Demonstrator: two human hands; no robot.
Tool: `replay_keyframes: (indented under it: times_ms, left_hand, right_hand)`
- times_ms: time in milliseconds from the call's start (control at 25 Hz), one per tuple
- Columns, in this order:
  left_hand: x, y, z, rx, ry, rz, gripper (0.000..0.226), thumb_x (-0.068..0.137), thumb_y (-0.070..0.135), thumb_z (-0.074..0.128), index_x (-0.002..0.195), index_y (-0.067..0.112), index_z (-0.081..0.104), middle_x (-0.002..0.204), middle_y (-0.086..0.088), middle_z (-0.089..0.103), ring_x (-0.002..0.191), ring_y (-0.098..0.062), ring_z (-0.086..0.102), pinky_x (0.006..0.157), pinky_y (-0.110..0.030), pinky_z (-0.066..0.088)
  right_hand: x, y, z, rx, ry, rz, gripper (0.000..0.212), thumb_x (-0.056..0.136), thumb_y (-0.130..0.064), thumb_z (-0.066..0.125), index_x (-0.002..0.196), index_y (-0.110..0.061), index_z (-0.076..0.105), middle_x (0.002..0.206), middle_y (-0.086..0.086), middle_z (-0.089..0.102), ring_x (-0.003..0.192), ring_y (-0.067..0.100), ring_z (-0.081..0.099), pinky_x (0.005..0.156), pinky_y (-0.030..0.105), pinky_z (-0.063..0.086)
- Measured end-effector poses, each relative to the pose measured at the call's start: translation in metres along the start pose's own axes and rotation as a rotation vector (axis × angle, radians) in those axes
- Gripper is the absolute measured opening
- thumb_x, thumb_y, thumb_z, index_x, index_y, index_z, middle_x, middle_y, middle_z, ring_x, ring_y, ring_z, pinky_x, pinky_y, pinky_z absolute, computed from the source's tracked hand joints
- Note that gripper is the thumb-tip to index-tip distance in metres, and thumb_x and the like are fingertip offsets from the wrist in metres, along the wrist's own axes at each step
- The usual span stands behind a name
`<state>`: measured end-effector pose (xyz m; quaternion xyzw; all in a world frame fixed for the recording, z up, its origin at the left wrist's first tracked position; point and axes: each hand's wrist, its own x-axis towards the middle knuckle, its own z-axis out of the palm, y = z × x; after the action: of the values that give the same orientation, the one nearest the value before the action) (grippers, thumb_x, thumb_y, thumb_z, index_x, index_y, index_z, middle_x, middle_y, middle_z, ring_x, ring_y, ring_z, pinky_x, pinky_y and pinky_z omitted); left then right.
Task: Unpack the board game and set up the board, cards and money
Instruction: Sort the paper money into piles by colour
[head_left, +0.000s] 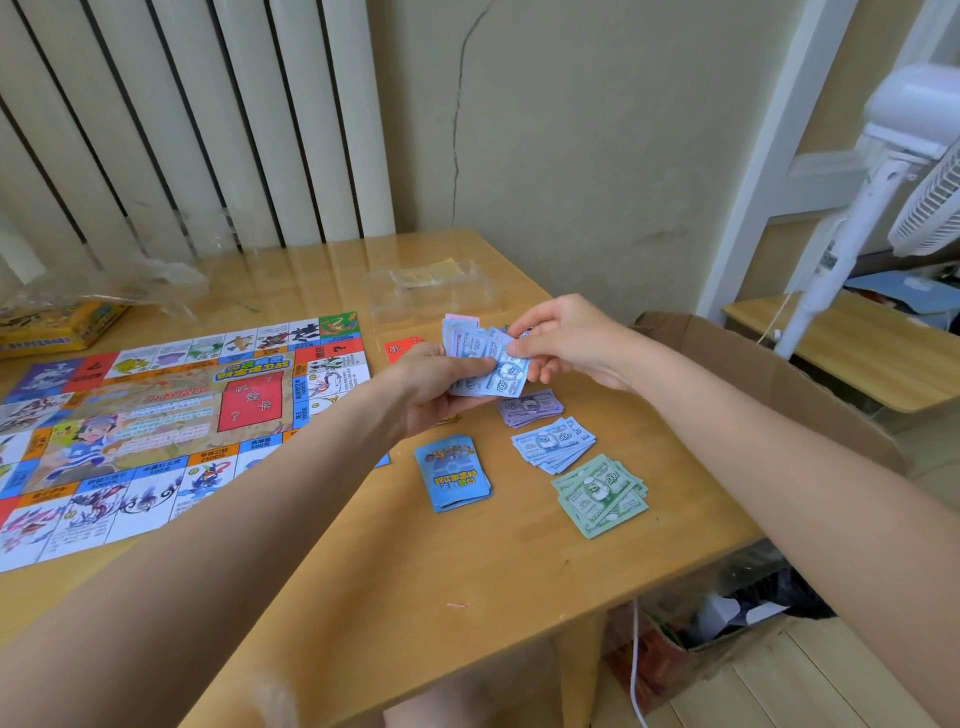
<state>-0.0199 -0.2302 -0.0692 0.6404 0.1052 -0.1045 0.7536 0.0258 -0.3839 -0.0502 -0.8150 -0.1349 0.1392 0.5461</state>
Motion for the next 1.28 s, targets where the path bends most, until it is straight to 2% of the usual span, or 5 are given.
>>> replay_keyframes:
  times_ms: [240, 360, 560, 1040, 1280]
  left_hand:
    - [-0.004, 0.001, 0.0, -0.018, -0.024, 0.034, 0.009, 0.093, 0.007, 0.052, 0.097, 0.005, 0.06, 0.087, -0.008, 0.066, 0.067, -0.011, 0.068, 0.059, -0.022, 0.058]
    - [-0.004, 0.004, -0.003, -0.111, -0.118, 0.037, 0.017, 0.096, 0.001, 0.041, 0.1, 0.001, 0.058, 0.091, -0.011, 0.066, 0.072, -0.015, 0.07, 0.064, -0.025, 0.059]
    - [-0.001, -0.002, -0.004, 0.082, 0.017, 0.072, 0.025, 0.086, 0.004, 0.061, 0.111, 0.002, 0.062, 0.073, -0.002, 0.071, 0.057, -0.007, 0.068, 0.051, -0.018, 0.055]
    - [-0.013, 0.003, 0.002, 0.145, -0.061, -0.024, 0.01, 0.092, 0.001, 0.051, 0.092, 0.005, 0.06, 0.084, -0.01, 0.066, 0.063, -0.013, 0.067, 0.058, -0.025, 0.058]
    - [-0.025, -0.007, 0.004, 0.25, -0.075, -0.074, 0.012, 0.093, -0.003, 0.047, 0.089, 0.003, 0.056, 0.084, -0.016, 0.066, 0.058, -0.019, 0.069, 0.06, -0.031, 0.058]
  right_hand:
    - [-0.003, 0.002, -0.006, -0.07, -0.01, 0.007, 0.008, 0.082, -0.002, 0.067, 0.081, -0.002, 0.059, 0.044, 0.0, 0.059, 0.038, 0.004, 0.054, 0.041, 0.015, 0.044]
    - [-0.002, 0.005, -0.008, -0.052, -0.002, -0.007, 0.01, 0.081, -0.003, 0.069, 0.082, -0.003, 0.059, 0.045, -0.001, 0.06, 0.039, 0.005, 0.054, 0.041, 0.016, 0.044]
    - [-0.002, 0.003, -0.006, -0.042, -0.072, -0.046, 0.021, 0.08, -0.002, 0.069, 0.099, -0.002, 0.06, 0.063, 0.006, 0.064, 0.043, 0.006, 0.055, 0.043, 0.016, 0.046]
    - [-0.015, 0.009, -0.014, -0.167, -0.178, 0.125, 0.012, 0.089, -0.011, 0.06, 0.082, -0.002, 0.061, 0.058, 0.005, 0.064, 0.041, 0.006, 0.056, 0.041, 0.013, 0.044]
    - [-0.034, 0.033, -0.009, -0.317, 0.016, 0.195, 0.024, 0.088, -0.014, 0.062, 0.067, -0.005, 0.056, 0.056, 0.007, 0.053, 0.034, 0.007, 0.046, 0.031, 0.015, 0.03]
